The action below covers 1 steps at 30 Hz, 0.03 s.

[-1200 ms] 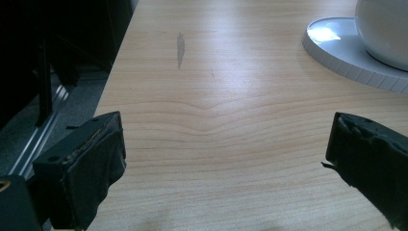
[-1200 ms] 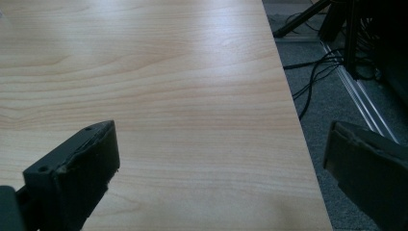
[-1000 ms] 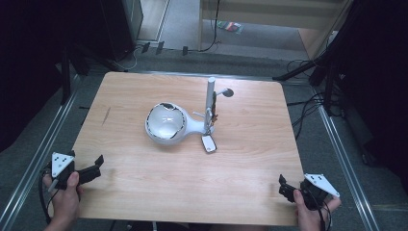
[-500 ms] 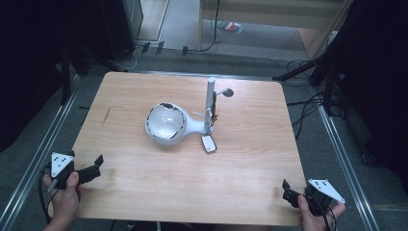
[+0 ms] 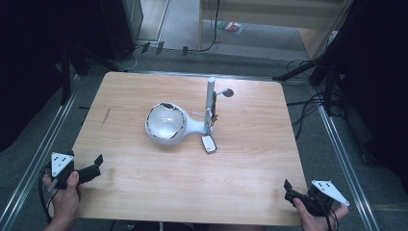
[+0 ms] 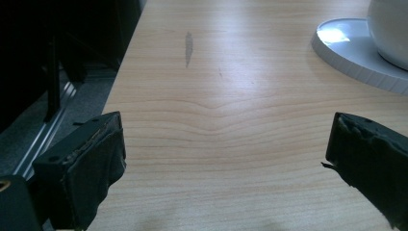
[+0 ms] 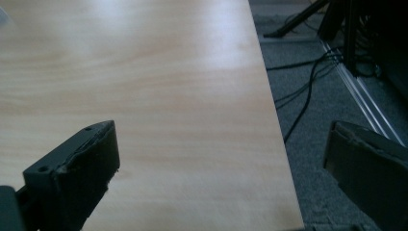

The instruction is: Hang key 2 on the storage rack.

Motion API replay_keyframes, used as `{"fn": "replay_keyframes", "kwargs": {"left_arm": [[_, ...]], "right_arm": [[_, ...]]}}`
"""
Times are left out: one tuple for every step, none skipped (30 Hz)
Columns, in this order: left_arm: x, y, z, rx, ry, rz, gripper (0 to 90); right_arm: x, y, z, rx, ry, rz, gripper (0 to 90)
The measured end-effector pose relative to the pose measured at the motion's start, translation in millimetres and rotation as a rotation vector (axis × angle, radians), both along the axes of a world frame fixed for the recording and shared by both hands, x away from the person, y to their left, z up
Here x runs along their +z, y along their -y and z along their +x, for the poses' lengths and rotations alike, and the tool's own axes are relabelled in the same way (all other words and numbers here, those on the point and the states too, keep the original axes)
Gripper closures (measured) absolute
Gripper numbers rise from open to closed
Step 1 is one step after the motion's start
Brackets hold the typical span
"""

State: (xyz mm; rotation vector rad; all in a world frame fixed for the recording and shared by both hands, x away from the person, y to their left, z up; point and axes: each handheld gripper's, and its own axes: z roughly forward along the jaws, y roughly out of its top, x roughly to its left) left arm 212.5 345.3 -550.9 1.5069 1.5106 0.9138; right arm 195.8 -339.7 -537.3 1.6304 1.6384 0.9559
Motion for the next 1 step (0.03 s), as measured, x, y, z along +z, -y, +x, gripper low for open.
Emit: {"fn": "replay_keyframes", "kwargs": {"left_arm": [[0.0, 0.1, 0.2, 0.007, -0.001, 0.001, 0.3]], "right_arm": [[6.3, -4.2, 1.1, -0.001, 0.018, -0.001, 0.0]]}}
